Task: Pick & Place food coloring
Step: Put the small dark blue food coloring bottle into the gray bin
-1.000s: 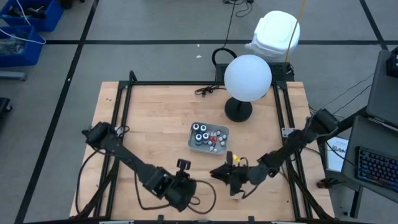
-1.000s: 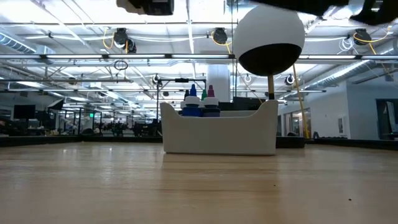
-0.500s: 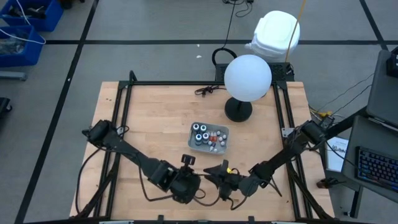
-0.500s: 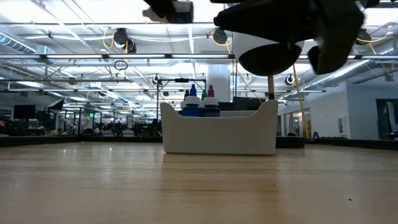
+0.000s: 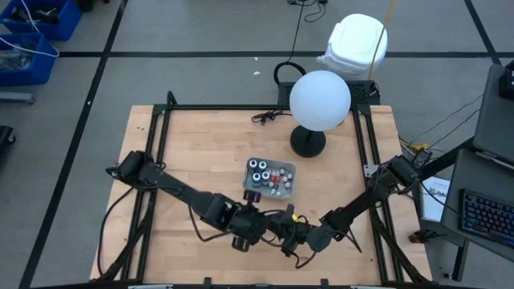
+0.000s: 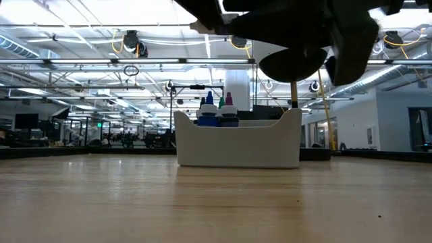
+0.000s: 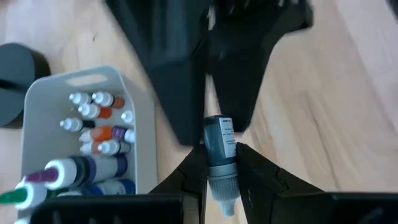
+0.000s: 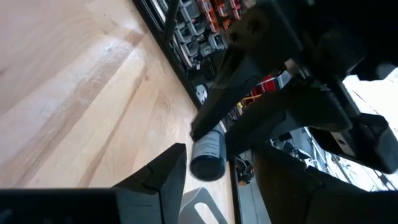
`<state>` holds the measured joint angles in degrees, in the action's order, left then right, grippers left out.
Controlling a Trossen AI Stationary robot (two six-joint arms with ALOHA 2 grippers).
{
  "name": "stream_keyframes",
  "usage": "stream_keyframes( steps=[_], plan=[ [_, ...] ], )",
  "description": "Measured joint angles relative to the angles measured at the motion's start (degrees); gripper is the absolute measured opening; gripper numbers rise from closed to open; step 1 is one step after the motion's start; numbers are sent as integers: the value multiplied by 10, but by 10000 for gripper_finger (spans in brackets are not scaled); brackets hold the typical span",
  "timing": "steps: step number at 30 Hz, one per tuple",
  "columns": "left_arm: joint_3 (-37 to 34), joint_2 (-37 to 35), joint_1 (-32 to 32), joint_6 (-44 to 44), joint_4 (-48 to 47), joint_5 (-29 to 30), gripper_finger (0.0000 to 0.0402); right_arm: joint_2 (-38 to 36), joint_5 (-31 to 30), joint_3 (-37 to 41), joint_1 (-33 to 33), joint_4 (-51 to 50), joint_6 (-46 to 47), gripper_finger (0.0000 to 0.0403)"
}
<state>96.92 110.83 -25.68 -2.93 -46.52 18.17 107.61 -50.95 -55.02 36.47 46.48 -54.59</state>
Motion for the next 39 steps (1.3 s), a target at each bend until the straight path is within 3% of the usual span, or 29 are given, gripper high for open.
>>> stream_keyframes(
  steps=[10,22,30,39],
  plan=[
    [0,0,10,10,11,-6,65,0,-15,0,-9,-1,28,152],
    [0,0,10,8,10,-2,67,-1,-13,1,-9,-15,29,49],
    [-1,0,8,21,4,18,117,-1,-15,1,-10,-15,29,54],
    [0,-60,-29,92,0,82,211,-2,-15,0,-8,-9,29,51]
  ],
)
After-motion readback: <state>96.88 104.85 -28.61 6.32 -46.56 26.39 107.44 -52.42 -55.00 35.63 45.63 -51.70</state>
